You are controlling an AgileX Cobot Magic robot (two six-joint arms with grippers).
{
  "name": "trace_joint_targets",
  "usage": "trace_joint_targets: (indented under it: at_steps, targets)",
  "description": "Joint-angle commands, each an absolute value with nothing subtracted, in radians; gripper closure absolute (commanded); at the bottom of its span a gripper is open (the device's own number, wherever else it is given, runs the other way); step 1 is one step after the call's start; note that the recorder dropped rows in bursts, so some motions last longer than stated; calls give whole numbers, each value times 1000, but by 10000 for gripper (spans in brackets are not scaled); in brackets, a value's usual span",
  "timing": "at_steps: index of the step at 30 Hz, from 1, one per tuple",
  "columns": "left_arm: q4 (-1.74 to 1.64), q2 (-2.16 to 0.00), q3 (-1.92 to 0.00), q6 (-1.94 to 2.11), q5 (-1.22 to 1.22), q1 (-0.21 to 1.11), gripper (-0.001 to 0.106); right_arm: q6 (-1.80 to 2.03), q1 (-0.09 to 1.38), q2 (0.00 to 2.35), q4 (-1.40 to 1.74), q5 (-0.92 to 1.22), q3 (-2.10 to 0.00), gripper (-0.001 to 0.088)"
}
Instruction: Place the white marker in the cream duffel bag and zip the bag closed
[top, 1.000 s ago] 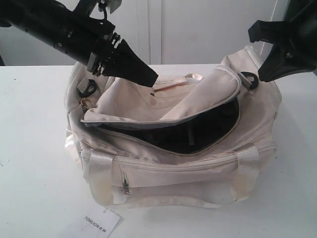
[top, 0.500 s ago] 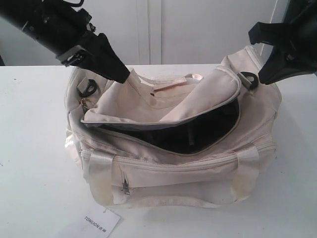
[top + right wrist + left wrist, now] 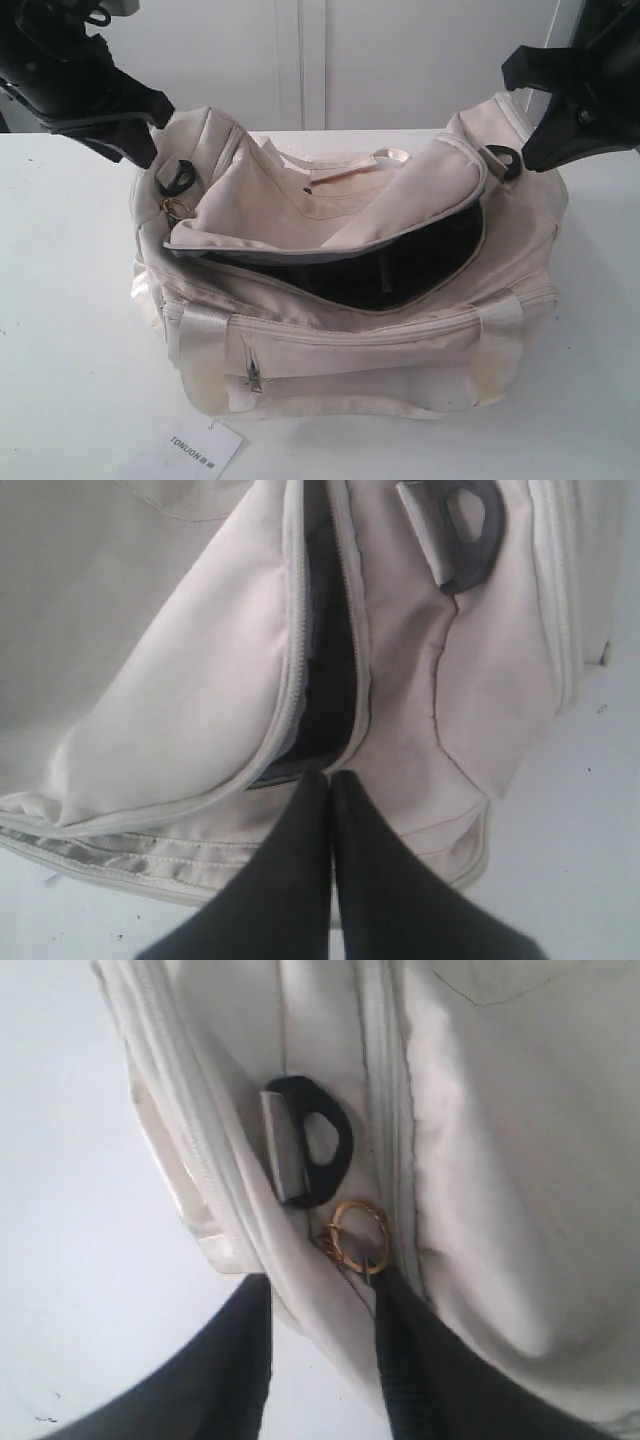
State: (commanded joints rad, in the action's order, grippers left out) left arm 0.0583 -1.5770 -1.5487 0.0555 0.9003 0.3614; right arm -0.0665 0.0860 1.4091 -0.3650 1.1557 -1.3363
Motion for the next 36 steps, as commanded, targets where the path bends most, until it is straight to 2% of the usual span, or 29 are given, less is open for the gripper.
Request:
trace_joint_targets:
  at_steps: [2,3,22,25,30,36]
  targets:
    - [57,-1582,-1549,55,894,361,416,-67,86,1409,-365,1156,-1336,868]
    - [52,-1590,-1549,57,892,361,406,-67,86,1409,-365,1156,-1336,868]
    - [0,-1704,-1547,188,862,361,418,-73,86,1409,-365,1154,-1336,868]
    - [0,-1704,-1547,188,859,361,486,-73,86,1409,-365,1147,-1336,868]
    - [0,-1704,-1547,188,858,361,661,-73,86,1409,-365,1143,-1336,868]
    - [0,-1704,-1547,183,857,361,948,-73,86,1409,-365,1137,-1336,868]
